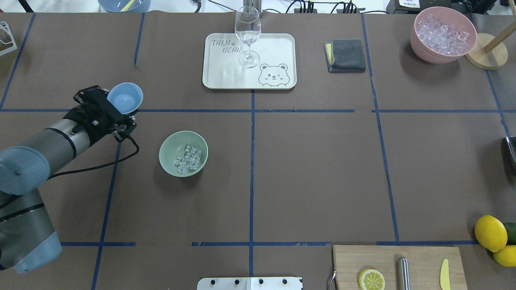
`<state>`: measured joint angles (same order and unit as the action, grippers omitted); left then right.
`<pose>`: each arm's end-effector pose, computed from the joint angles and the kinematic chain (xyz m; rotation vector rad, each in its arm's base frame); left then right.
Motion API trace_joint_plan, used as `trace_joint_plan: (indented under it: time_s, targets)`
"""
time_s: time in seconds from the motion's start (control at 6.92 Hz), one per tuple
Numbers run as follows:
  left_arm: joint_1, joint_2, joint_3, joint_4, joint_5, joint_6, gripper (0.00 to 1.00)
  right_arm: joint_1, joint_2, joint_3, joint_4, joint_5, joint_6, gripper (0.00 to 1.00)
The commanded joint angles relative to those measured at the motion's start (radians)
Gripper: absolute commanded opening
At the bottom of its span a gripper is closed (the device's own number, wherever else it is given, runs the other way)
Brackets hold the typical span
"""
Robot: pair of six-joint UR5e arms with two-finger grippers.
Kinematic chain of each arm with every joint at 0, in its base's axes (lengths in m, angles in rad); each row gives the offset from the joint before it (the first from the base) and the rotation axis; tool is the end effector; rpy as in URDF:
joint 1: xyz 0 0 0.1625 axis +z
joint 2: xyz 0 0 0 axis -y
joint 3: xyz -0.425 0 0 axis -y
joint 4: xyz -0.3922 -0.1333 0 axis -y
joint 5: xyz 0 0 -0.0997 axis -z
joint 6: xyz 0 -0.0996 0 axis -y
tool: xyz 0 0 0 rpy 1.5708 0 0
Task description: Pour ice into bowl
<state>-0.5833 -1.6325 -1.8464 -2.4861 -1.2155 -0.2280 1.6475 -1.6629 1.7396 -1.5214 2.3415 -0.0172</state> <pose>0.3383 -0.4245 0.3914 1.2006 0.4581 0.4310 0.0990 -0.4536 0.6140 0.1558 -0.7631 0.0079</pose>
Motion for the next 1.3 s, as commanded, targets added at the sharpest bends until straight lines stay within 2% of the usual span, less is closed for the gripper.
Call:
trace_joint_plan:
  time_s: [0.0, 0.29, 0.43, 0.58, 0.87, 1.16]
  targets:
    - [-0.049, 0.168, -0.039, -0.055, -0.042, -0.271, 0.0, 0.0, 0.0, 0.023, -0.002, -0.002, -0.003, 1.0]
    - [-0.049, 0.288, -0.013, -0.16, -0.041, -0.637, 0.0, 0.0, -0.008, 0.038, -0.002, -0.001, -0.01, 1.0]
    - [-0.049, 0.319, 0.034, -0.212, -0.039, -0.865, 0.0, 0.0, -0.012, 0.044, 0.0, -0.001, -0.015, 1.0]
    - [-0.043, 0.321, 0.088, -0.249, -0.033, -0.949, 0.0, 0.0, -0.017, 0.051, 0.0, -0.002, -0.017, 1.0]
    - [-0.032, 0.319, 0.18, -0.307, -0.006, -0.953, 0.0, -0.002, -0.017, 0.055, 0.0, -0.007, -0.018, 1.0]
    - [0.021, 0.316, 0.196, -0.307, 0.023, -0.95, 0.0, -0.002, -0.017, 0.055, 0.0, -0.01, -0.018, 1.0]
